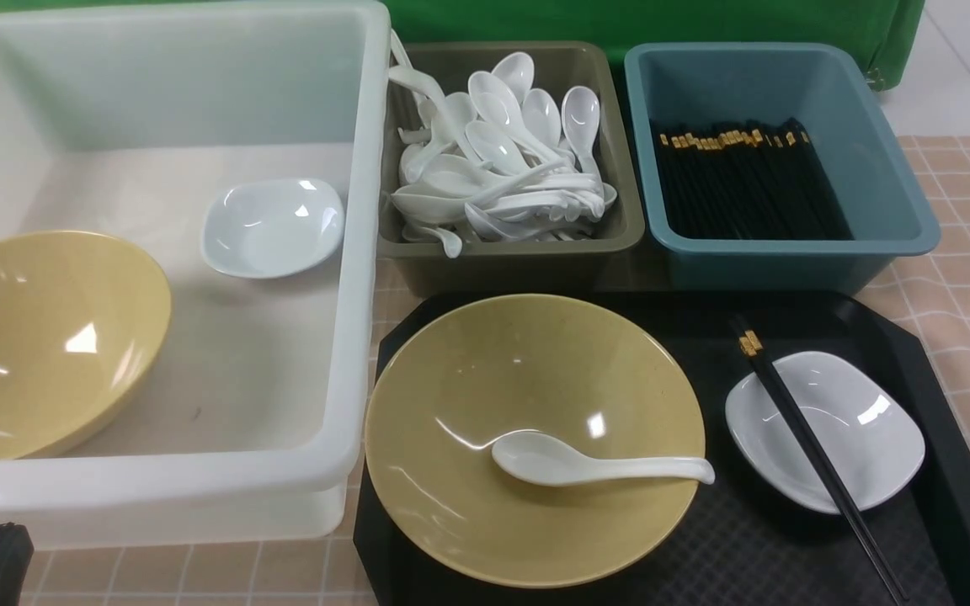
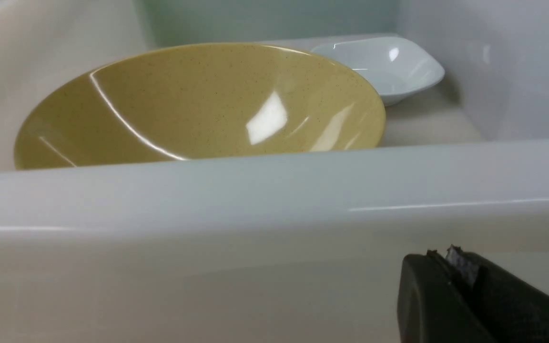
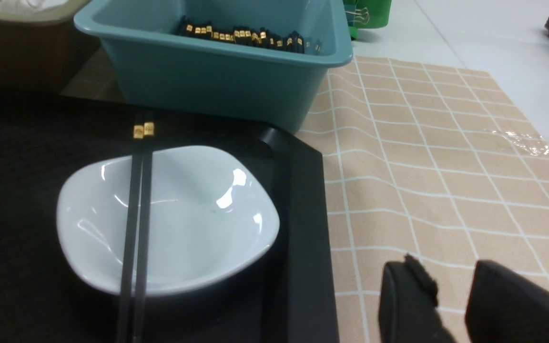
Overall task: On brown table put chopsticks spoon bowls plates into blue grey white boxes.
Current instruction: 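Move the grippers toward the tableware on the black tray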
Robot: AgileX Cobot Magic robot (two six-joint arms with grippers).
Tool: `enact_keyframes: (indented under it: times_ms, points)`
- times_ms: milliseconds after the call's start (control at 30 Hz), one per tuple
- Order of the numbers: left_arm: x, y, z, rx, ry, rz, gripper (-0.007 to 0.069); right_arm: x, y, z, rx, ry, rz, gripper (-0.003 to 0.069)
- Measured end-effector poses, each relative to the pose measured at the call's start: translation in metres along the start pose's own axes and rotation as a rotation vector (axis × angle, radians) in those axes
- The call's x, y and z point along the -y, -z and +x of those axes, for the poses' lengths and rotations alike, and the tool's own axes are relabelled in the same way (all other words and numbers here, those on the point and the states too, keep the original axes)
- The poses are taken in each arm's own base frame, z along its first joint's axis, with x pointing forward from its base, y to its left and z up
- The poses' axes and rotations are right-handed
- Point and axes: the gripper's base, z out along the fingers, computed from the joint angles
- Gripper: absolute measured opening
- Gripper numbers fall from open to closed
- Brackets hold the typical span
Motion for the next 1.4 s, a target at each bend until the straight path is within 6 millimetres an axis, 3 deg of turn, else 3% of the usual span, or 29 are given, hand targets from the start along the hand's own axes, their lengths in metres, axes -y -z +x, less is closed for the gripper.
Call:
enact_keyframes:
  times_ms: [333, 700, 800, 900, 933, 1000, 1167, 1400]
  points:
    - [0.000, 0.000, -0.003, 0.029, 0.013, 0.002, 0.0002, 0.000, 0.000, 0.000, 0.000, 0.000, 0.000, 0.0237]
    - [0.004, 0.000, -0.005, 0.051, 0.208, 0.053, 0.0002, 0.000, 0.000, 0.000, 0.001, -0.066, -0.002, 0.0237]
    - [0.009, 0.001, -0.011, 0.082, 0.644, 0.132, 0.0002, -0.003, 0.000, -0.003, 0.020, -0.469, -0.044, 0.0237]
    - [0.012, 0.002, -0.016, 0.083, 1.120, 0.220, 0.0002, -0.007, 0.001, -0.007, 0.026, -1.009, -0.107, 0.0237]
    - [0.013, 0.002, -0.017, 0.080, 1.177, 0.231, 0.0002, -0.007, 0.001, -0.007, 0.025, -1.029, -0.108, 0.0237]
    - [0.013, 0.003, -0.020, 0.081, 1.412, 0.276, 0.0002, -0.008, 0.001, -0.008, 0.017, -1.232, -0.129, 0.0237]
    - [0.013, 0.003, -0.022, 0.092, 1.479, 0.291, 0.0002, -0.008, 0.001, -0.008, 0.022, -1.191, -0.134, 0.0237]
    - [0.020, 0.005, -0.022, 0.034, 1.333, 0.332, 0.0002, -0.010, 0.001, -0.005, -0.006, -1.103, -0.130, 0.0237]
